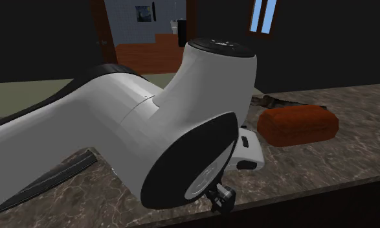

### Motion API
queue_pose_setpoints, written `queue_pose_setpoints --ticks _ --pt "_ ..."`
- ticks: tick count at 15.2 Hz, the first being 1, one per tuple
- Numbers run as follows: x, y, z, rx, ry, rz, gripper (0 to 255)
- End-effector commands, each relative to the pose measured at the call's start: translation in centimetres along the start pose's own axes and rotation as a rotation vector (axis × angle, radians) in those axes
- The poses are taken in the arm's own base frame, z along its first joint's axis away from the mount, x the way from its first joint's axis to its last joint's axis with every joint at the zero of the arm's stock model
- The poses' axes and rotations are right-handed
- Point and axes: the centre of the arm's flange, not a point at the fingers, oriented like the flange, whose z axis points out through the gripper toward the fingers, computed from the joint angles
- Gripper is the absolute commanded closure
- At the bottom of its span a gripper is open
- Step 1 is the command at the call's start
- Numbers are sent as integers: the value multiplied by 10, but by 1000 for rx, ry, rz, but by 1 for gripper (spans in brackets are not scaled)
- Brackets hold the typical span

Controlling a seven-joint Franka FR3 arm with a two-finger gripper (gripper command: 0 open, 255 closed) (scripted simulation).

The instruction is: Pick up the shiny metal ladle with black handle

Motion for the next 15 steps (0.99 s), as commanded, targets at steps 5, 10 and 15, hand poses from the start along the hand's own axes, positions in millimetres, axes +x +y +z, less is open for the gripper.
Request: queue_pose_setpoints --ticks 5,10,15 --pt "33 -42 7 -17 12 87 0" --pt "79 -90 17 -39 28 196 0" --pt "130 -132 26 -60 43 305 0"
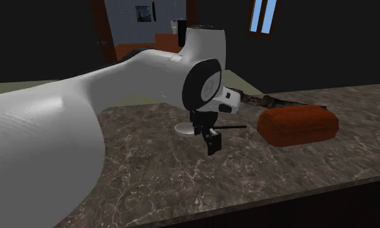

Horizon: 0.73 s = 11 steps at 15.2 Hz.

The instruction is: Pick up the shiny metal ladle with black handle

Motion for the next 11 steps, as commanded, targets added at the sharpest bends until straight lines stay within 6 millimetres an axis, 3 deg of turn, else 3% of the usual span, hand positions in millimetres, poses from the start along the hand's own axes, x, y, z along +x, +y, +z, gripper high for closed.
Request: queue_pose_setpoints --ticks 1,9,11 --pt "16 -23 5 -8 6 47 0" --pt "89 -100 20 -42 30 221 0" --pt "98 -107 27 -46 33 240 0"
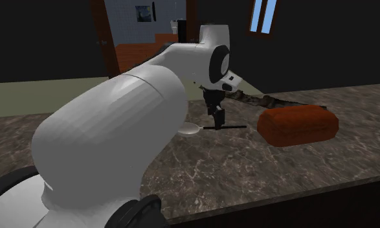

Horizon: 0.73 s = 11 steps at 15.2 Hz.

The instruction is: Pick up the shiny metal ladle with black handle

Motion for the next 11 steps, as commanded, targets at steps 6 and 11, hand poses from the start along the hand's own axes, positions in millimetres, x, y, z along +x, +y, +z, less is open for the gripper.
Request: queue_pose_setpoints --ticks 6,11 --pt "0 -1 36 -2 2 13 0" --pt "-1 -1 39 -2 2 13 255"
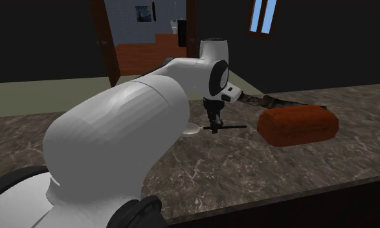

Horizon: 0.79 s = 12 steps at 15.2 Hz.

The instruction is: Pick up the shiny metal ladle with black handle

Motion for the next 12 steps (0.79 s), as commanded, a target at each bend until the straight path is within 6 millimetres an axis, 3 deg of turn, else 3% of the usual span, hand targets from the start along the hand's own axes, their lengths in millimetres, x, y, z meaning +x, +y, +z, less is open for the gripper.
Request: queue_pose_setpoints --ticks 1,7,12 --pt "0 0 1 -1 -2 -1 255" --pt "0 -1 1 -1 -2 -1 255" --pt "3 -3 -25 -1 -2 -1 255"
